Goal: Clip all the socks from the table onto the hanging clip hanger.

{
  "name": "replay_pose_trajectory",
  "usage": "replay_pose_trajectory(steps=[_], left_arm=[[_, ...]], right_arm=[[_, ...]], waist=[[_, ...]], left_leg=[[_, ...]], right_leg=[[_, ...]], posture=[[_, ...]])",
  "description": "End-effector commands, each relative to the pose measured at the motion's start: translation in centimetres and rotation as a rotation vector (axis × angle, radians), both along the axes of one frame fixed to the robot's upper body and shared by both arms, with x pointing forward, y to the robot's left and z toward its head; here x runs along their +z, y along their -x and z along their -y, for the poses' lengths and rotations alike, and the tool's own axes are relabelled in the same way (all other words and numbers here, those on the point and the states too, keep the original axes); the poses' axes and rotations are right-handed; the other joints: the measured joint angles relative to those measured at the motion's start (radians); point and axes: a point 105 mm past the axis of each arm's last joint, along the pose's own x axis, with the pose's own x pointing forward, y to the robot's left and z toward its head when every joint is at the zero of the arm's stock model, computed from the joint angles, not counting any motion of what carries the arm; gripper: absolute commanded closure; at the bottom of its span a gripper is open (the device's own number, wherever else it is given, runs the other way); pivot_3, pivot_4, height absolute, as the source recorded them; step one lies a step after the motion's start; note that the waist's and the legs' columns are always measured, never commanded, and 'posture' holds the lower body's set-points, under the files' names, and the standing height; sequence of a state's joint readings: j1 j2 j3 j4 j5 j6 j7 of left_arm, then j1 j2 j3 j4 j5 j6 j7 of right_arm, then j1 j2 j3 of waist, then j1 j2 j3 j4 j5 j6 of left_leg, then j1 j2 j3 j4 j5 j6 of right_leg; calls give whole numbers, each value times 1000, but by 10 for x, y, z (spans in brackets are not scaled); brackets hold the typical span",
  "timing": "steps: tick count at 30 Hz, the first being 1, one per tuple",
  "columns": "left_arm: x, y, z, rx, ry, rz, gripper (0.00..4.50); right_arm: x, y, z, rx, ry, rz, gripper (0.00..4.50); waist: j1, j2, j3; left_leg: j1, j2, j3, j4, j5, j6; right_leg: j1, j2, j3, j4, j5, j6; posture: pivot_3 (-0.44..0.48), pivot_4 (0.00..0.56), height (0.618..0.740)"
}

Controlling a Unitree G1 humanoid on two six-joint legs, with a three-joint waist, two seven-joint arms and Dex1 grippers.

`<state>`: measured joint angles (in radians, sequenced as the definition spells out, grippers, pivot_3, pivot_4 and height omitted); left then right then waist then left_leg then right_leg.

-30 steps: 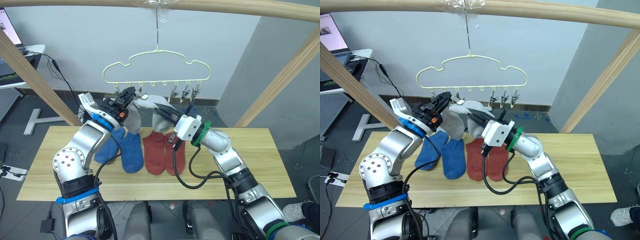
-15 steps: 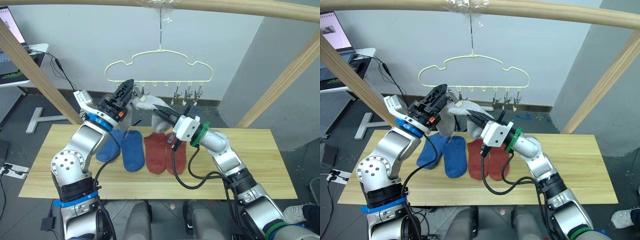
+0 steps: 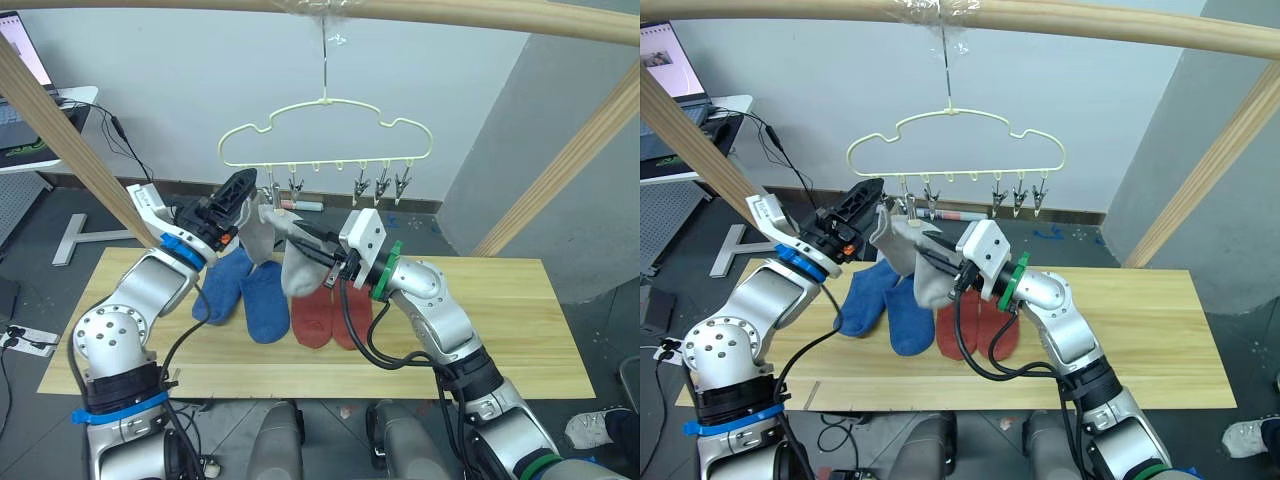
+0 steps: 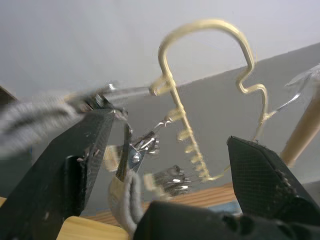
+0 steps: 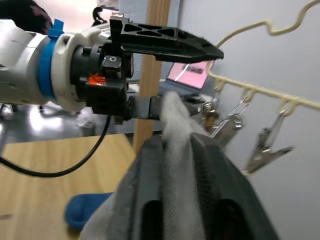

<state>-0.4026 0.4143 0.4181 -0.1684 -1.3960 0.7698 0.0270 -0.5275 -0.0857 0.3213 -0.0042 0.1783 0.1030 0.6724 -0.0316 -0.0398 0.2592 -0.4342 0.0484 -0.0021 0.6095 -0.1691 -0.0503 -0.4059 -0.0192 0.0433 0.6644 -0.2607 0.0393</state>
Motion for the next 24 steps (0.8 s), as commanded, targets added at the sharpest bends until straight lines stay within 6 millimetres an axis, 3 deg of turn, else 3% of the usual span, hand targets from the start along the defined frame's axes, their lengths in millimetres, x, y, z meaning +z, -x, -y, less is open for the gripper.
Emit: replay_pose_trajectory(steps=[1,7,10,13,16,19,24], left_arm=[[9,7,1,4,-113,69,377],[-1,16,25,-51,-437,145,377],[-6,18,43,-76,-583,220,377],[-9,6,43,22,-663,269,377],[-13,-2,51,68,-742,333,976],[-13,-6,61,77,-759,373,1873],[-10,-10,72,110,-755,415,1873]], right_arm=[[2,10,3,50,19,-21,2109],[-11,5,25,4,90,-54,23],[-13,-1,40,-52,124,-40,23],[-9,-6,56,-93,154,-24,23],[1,-7,70,-118,156,-10,0],[10,-6,76,-127,150,2,0],[24,-5,80,-148,125,27,0]], waist=[[0,0,0],[1,0,0],[2,0,0],[2,0,0],[2,0,0],[1,0,0],[-3,0,0]], left_leg=[[0,0,0,0,0,0],[0,0,1,-2,0,0],[0,0,1,-2,0,0],[0,0,2,-2,0,0],[0,0,2,-2,0,0],[-1,0,2,-2,0,0],[-2,0,2,-2,0,0]], right_leg=[[0,0,0,0,0,0],[-1,0,0,-1,-1,-1],[-1,0,1,-1,-1,0],[-1,0,1,-1,-2,1],[-1,0,1,-1,-2,1],[-1,0,1,-2,-2,1],[-2,0,1,-2,-2,2]], posture=[[-30,253,740],[-30,253,740],[-23,249,740],[-34,245,740],[-48,240,740],[-68,235,740],[-88,228,740]])
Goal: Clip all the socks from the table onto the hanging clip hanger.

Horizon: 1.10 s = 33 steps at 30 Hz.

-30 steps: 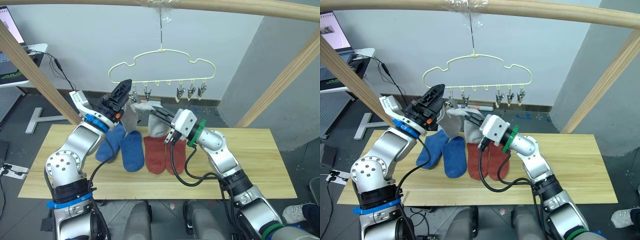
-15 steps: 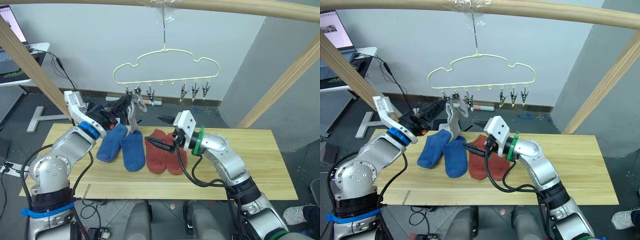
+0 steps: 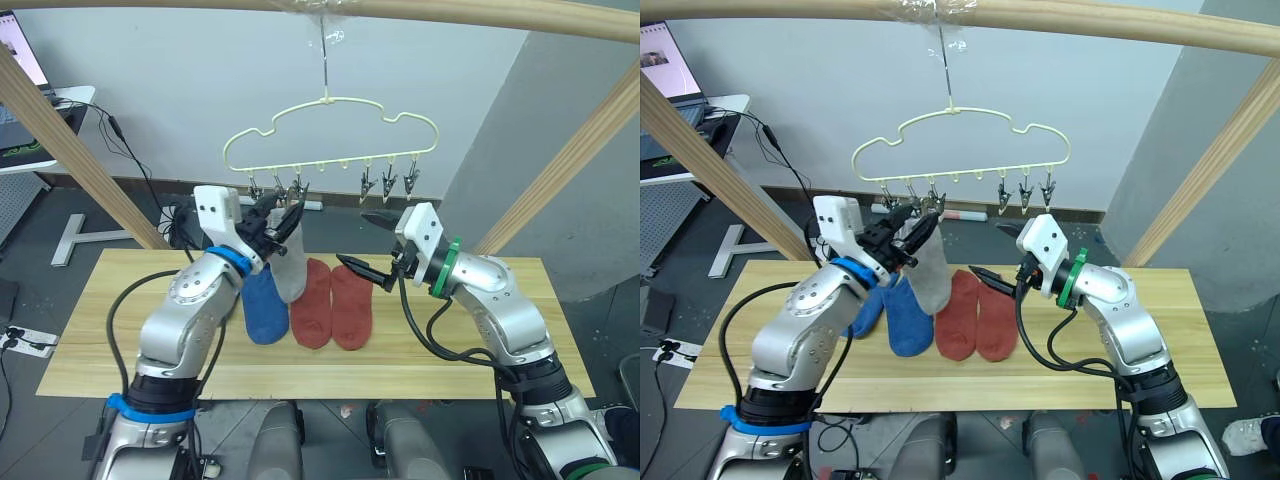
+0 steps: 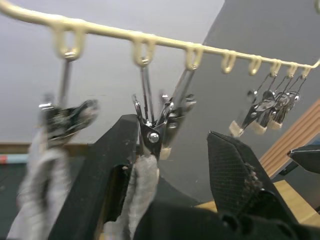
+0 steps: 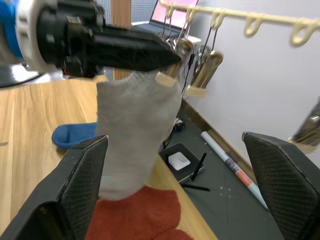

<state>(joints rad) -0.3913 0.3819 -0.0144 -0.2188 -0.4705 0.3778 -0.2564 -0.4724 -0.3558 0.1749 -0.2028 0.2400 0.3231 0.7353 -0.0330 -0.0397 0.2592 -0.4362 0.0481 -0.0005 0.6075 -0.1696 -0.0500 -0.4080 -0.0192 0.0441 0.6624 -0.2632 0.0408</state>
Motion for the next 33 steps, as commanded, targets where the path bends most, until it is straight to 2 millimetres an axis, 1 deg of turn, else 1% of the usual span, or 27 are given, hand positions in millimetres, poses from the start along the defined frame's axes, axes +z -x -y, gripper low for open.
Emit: replay_pose_trajectory(steps=[1,3,6,10,13,16,21,24,26,33], left_arm=[[13,1,6,4,-15,83,1873],[13,0,5,19,-23,98,1873],[14,2,2,43,-39,120,1873],[15,10,-3,76,-62,143,1873],[14,20,-9,100,-72,147,1873],[11,28,-5,73,-99,146,1873],[10,23,1,67,-86,146,1873],[11,16,4,74,-80,153,2426],[10,13,5,79,-76,150,3035],[2,5,0,119,-45,115,3035]], right_arm=[[27,4,2,-5,-48,76,0],[33,4,2,-13,-64,85,0],[36,4,2,-22,-73,92,0],[38,5,5,-33,-76,96,0],[39,6,7,-44,-78,98,0],[40,6,8,-50,-82,101,0],[43,6,8,-49,-91,104,0],[45,4,9,-51,-92,106,0],[46,2,10,-54,-93,108,0],[50,1,10,-60,-97,110,0]], waist=[[-2,0,0],[-3,0,0],[-8,0,0],[-14,0,0],[-22,0,0],[-24,0,0],[-23,0,-1],[-23,0,-1],[-24,0,-1],[-25,0,-1]], left_leg=[[0,0,0,0,0,0],[0,0,0,0,0,0],[0,0,0,1,0,0],[0,0,0,1,0,0],[0,0,0,1,0,0],[0,0,0,1,0,0],[0,0,0,2,0,0],[0,0,0,3,0,0],[0,0,0,2,0,0],[0,0,0,2,0,0]], right_leg=[[0,0,0,0,0,0],[0,0,0,1,0,0],[0,0,0,1,0,1],[0,0,0,1,0,0],[0,0,0,1,0,0],[0,0,0,1,0,0],[0,0,0,2,1,2],[1,0,0,2,1,2],[1,0,0,2,1,2],[1,0,0,2,2,1]], posture=[[-93,226,740],[-101,222,740],[-106,219,740],[-109,215,740],[-111,213,740],[-111,213,740],[-96,203,740],[-99,202,740],[-99,204,740],[-107,210,740]])
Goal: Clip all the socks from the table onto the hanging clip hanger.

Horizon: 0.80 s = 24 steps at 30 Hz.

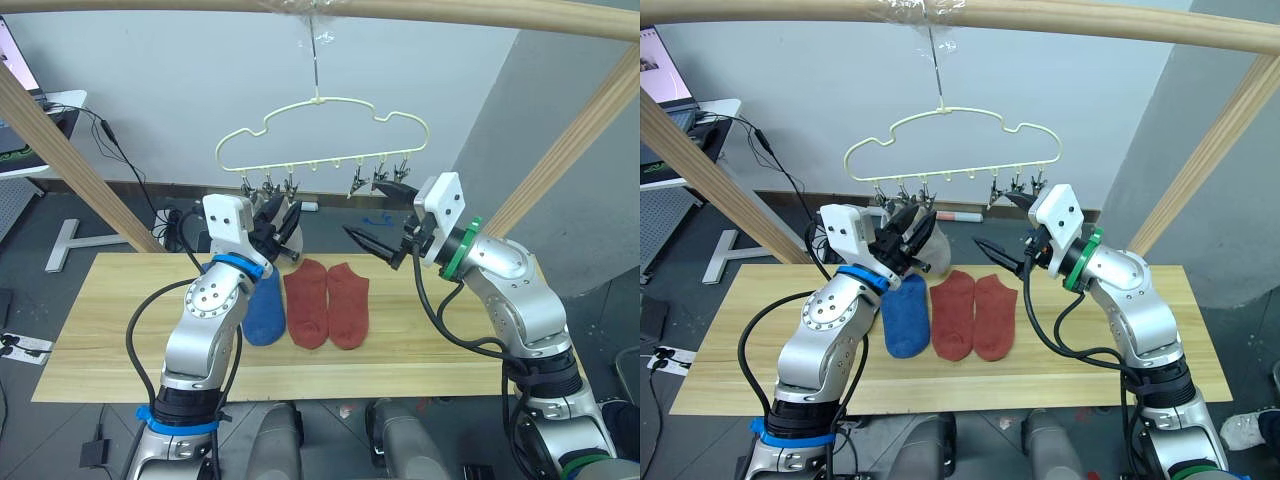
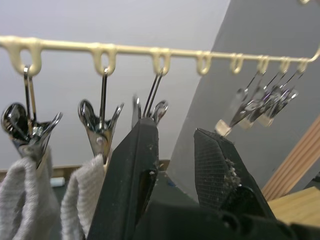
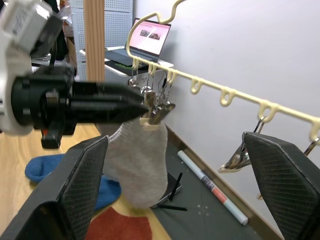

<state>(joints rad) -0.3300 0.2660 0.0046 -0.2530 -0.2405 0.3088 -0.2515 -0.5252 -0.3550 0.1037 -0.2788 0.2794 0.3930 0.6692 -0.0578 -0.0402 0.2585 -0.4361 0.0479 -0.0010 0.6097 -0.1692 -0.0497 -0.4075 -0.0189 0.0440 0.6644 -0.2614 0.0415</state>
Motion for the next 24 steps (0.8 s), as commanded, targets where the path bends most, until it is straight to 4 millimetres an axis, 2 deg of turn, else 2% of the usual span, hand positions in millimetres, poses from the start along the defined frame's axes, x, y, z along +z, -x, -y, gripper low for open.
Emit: replay_pose_trajectory(steps=[1,8,18,24], left_arm=[[8,-1,0,11,19,39,3035],[6,-10,-4,32,31,27,3035],[16,-29,-2,35,40,55,3035],[21,-31,5,-4,39,76,3035]], right_arm=[[14,4,0,6,-21,41,0],[24,6,-1,22,-29,54,0],[29,3,-1,18,-37,62,0],[28,2,0,9,-40,60,0]], waist=[[0,0,0],[0,0,0],[-1,0,0],[-1,0,0]], left_leg=[[0,0,0,0,0,0],[0,0,0,1,0,0],[0,0,0,1,0,0],[0,0,0,0,0,0]], right_leg=[[0,0,0,0,0,0],[0,0,0,1,0,0],[0,0,0,1,1,-2],[0,0,0,1,2,-2]], posture=[[-107,210,740],[-110,212,740],[-121,219,740],[-131,224,740]])
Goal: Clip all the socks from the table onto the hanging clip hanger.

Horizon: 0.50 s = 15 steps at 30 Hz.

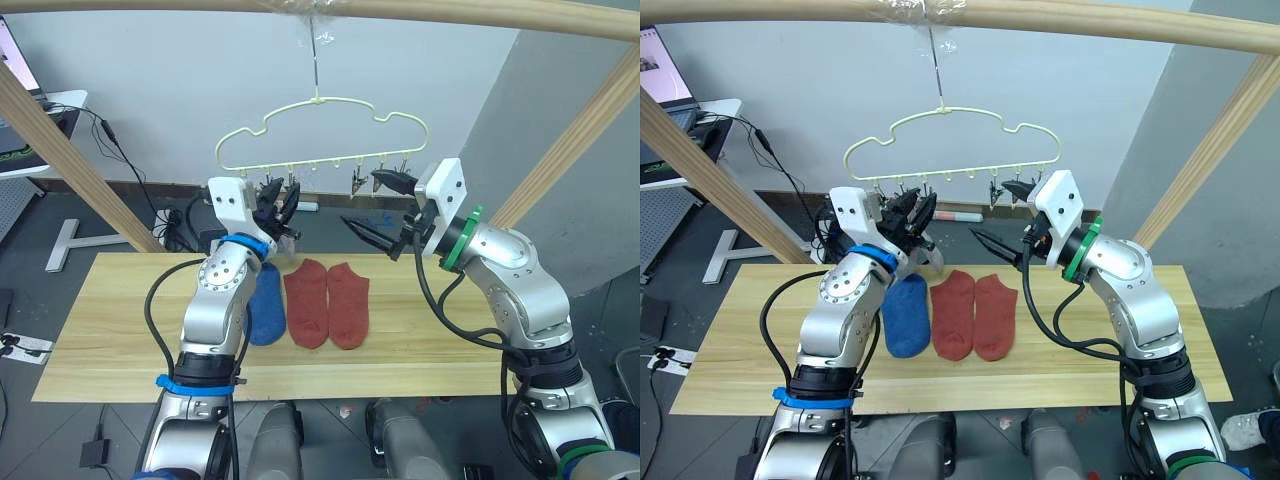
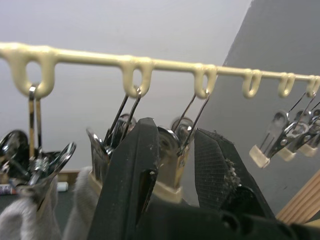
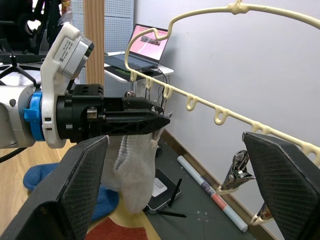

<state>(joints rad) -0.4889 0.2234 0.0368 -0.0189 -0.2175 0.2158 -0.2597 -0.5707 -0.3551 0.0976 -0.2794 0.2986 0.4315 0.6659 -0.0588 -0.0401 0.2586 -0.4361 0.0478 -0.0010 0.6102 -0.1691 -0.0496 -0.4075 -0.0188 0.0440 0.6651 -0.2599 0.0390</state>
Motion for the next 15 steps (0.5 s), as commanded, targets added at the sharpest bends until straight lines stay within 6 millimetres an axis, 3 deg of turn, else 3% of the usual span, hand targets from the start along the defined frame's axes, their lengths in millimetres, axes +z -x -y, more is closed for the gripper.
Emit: replay_pose_trajectory(steps=[1,15], left_arm=[[12,3,7,-33,-7,56,3035],[5,4,15,-46,-30,41,3035]], right_arm=[[17,3,3,-3,-33,55,0],[19,0,5,-17,-44,52,0]], waist=[[-1,0,0],[-2,0,0]], left_leg=[[0,0,0,0,0,0],[0,0,0,0,0,0]], right_leg=[[0,0,0,0,0,0],[0,0,0,0,0,0]], posture=[[-131,224,740],[-134,230,740]])
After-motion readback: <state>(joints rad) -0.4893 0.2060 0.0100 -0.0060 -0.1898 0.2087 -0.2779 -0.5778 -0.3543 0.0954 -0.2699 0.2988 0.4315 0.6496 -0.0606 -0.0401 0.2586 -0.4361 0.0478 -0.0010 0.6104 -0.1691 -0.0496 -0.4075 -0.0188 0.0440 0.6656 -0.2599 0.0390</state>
